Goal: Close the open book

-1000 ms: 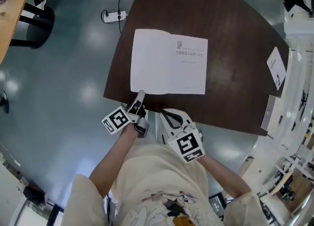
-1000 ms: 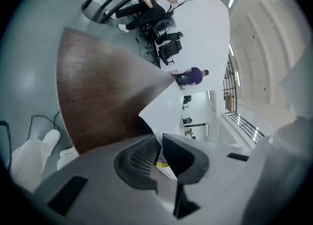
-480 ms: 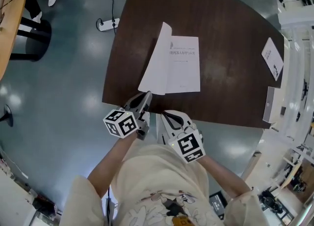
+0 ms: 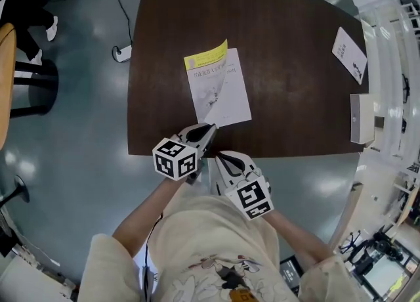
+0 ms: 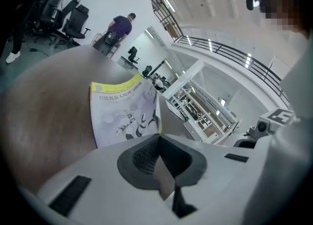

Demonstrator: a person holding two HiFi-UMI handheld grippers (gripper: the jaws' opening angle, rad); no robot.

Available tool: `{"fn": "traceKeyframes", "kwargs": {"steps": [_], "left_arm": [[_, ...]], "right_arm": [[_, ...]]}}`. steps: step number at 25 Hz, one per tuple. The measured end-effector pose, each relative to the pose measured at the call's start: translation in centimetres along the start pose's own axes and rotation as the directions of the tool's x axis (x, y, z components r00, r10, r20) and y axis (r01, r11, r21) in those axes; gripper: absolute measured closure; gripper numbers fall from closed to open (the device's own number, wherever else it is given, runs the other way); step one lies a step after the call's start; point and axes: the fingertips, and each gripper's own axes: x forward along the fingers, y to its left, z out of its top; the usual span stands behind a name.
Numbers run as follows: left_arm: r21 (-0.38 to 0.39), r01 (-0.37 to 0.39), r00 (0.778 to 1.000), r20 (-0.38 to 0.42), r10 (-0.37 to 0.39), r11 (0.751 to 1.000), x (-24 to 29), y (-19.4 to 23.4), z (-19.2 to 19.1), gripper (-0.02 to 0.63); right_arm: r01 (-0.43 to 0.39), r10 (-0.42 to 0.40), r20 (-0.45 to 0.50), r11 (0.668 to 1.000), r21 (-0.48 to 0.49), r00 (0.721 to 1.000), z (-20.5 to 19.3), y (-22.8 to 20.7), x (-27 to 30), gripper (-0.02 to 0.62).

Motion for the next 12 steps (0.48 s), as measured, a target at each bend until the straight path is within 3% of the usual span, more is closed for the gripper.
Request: {"fn": "traceKeyframes", "kwargs": {"steps": [5, 9, 12], "left_arm": [[0.022, 0.004, 0.994, -0.111, -0.001, 1.000, 3.7, -0.1, -1.5, 0.599], [0.045, -0.015, 0.977, -0.212, 0.024, 0.999, 6.4, 0.6, -3.2, 0.600], [0.061, 0.016, 0.961, -0.278, 0.001, 0.998, 8.2, 0.3, -4.3, 0.598]], "right_arm": [[0.042, -0.042, 0.004, 0.998, 0.050, 0.999, -1.0, -1.9, -0.8, 0.588], [0.059, -0.059, -0.001, 0.996, 0.074, 0.998, -1.8, -3.6, -1.1, 0.588], [0.066, -0.066, -0.002, 0.994, 0.084, 0.998, -2.0, -4.5, -1.0, 0.588]]}}
